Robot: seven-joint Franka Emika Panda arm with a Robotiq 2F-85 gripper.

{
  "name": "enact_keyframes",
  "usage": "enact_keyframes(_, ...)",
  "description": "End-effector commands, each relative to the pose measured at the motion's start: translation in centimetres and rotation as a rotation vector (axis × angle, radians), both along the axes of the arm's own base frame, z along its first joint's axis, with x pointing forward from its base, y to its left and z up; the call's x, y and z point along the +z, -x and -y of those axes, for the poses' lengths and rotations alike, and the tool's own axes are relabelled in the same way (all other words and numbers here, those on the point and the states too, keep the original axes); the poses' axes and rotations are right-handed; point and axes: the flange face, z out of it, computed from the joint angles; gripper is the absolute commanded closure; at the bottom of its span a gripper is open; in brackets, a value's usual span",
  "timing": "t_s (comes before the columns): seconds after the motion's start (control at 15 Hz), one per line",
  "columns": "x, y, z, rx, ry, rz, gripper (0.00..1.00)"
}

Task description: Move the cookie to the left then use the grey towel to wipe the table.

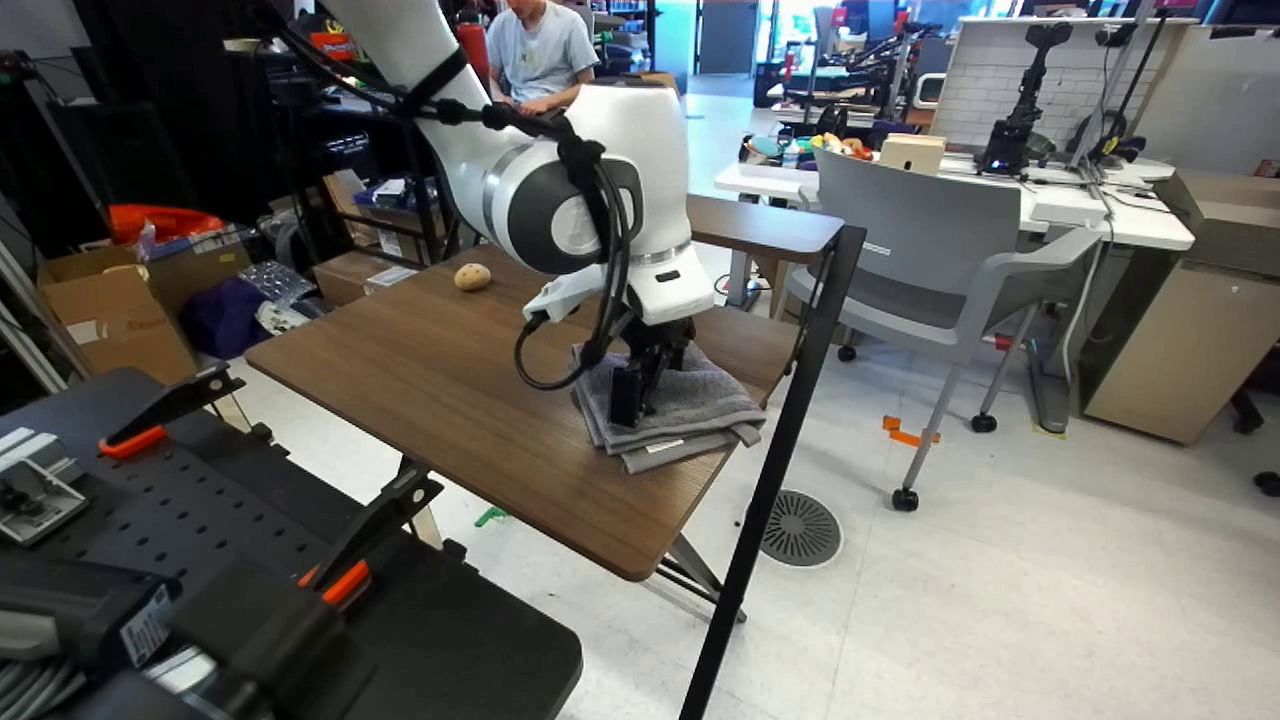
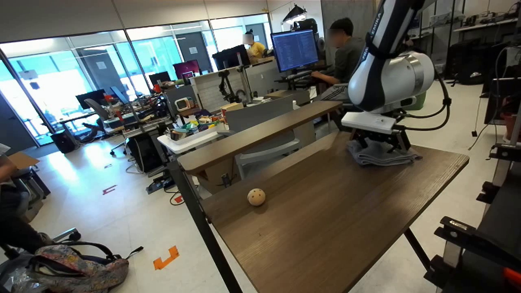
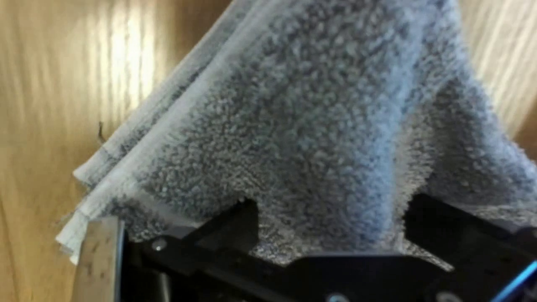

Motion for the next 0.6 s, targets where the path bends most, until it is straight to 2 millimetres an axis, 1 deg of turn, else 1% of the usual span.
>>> enact_keyframes(0.0,0.9,-3.1,-4.6,-0.088,-0.061,0.14,0.0)
enact_keyframes(0.13,2.2,-5.3,-6.8,-0.099,-0.045,0.21,0.0)
enact_keyframes(0.27,4.0,-7.9,-8.0,-0.137,-0.023,0.267,0.0)
enact_keyframes(0.33,4.8,-9.1,-8.2,-0.167,-0.004,0.287,0.0)
enact_keyframes(0.47,6.1,-11.1,-7.8,-0.22,0.069,0.34,0.0)
enact_keyframes(0.53,6.2,-11.0,-6.3,-0.256,0.1,0.352,0.0)
